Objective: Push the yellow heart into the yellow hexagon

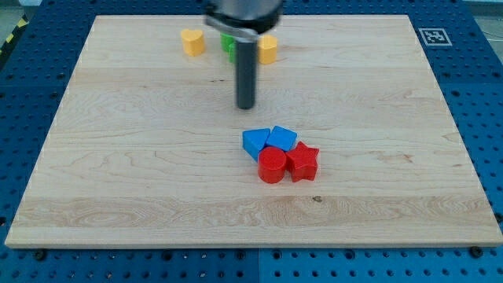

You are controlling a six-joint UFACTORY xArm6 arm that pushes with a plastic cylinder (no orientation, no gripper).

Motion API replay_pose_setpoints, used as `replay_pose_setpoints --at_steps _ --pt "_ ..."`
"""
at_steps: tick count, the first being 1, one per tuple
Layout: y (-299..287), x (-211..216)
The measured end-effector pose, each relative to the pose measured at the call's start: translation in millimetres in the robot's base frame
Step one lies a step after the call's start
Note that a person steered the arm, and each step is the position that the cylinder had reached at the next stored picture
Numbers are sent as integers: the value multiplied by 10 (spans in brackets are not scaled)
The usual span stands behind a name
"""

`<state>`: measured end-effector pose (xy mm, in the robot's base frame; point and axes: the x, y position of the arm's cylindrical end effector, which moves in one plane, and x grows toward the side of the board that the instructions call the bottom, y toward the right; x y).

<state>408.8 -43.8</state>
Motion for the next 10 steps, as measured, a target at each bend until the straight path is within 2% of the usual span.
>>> replay_pose_setpoints --at_steps 1,2,3,4,6,8,9,10 --pt "-737 -91" --pt "-1240 -450" --pt "-1380 -989" --pt "-1385 -1335" --pt "-1301 -1584" --pt "-1113 -2028" --pt "-976 -1889" --pt "-913 -1529"
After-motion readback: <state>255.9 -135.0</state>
